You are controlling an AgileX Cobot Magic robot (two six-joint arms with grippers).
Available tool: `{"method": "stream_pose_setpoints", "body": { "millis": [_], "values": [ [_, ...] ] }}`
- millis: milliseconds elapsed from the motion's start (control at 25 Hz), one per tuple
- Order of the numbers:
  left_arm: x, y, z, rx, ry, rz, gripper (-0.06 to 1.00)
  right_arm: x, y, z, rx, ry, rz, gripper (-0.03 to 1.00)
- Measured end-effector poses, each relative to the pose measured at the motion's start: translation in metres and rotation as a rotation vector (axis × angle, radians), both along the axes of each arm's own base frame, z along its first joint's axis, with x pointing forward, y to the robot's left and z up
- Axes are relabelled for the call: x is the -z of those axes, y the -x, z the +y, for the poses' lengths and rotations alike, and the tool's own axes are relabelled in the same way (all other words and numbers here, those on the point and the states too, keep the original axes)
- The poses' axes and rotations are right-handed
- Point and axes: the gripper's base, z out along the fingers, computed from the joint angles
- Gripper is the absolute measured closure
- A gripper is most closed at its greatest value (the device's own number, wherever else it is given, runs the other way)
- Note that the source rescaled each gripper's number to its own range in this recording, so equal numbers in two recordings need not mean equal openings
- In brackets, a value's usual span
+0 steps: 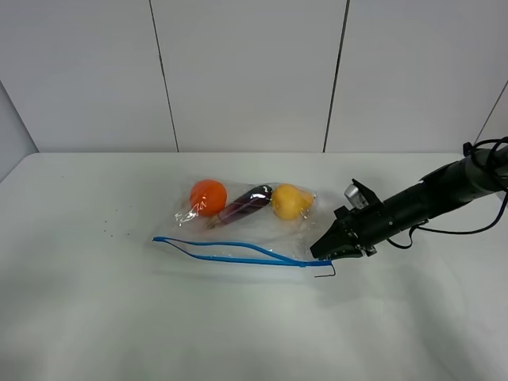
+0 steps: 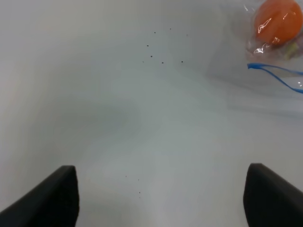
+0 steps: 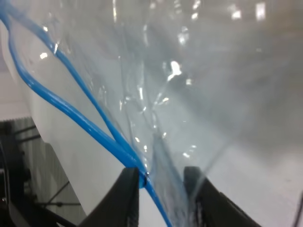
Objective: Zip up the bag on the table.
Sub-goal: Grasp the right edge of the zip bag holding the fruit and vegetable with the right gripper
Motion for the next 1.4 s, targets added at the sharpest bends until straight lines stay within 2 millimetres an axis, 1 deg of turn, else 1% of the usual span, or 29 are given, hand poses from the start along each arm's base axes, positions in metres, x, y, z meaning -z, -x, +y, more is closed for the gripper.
{"method": "stream_pose_setpoints", "body": {
  "millis": [120, 440, 800, 1040, 1280, 1400],
  "values": [
    [0.0000, 0.0000, 0.0000, 0.000, 0.000, 0.000, -0.05, -0.0011, -0.0014, -0.0047, 0.023, -0.014, 0.003, 0.70],
    [0.0000, 0.0000, 0.0000, 0.000, 0.000, 0.000, -0.05, -0.0012, -0.0002, 0.0002, 0.007, -0.015, 0.006, 0.70],
    [0.0000, 0.0000, 0.0000, 0.000, 0.000, 0.000, -0.05, 0.0022, -0.0024, -0.0008, 0.039, 0.030, 0.011, 0.70],
    [0.0000, 0.0000, 0.0000, 0.000, 0.000, 0.000, -0.05, 0.0043, -0.0022, -0.0024, 0.046, 0.061, 0.024, 0.63],
    [0.0000, 0.0000, 0.0000, 0.000, 0.000, 0.000, -0.05, 0.0043, -0.0022, -0.0024, 0.049, 0.061, 0.028, 0.61],
    [0.0000, 0.0000, 0.0000, 0.000, 0.000, 0.000, -0.05, 0.0043, -0.0022, -0.0024, 0.051, 0.061, 0.030, 0.57]
  ]
}}
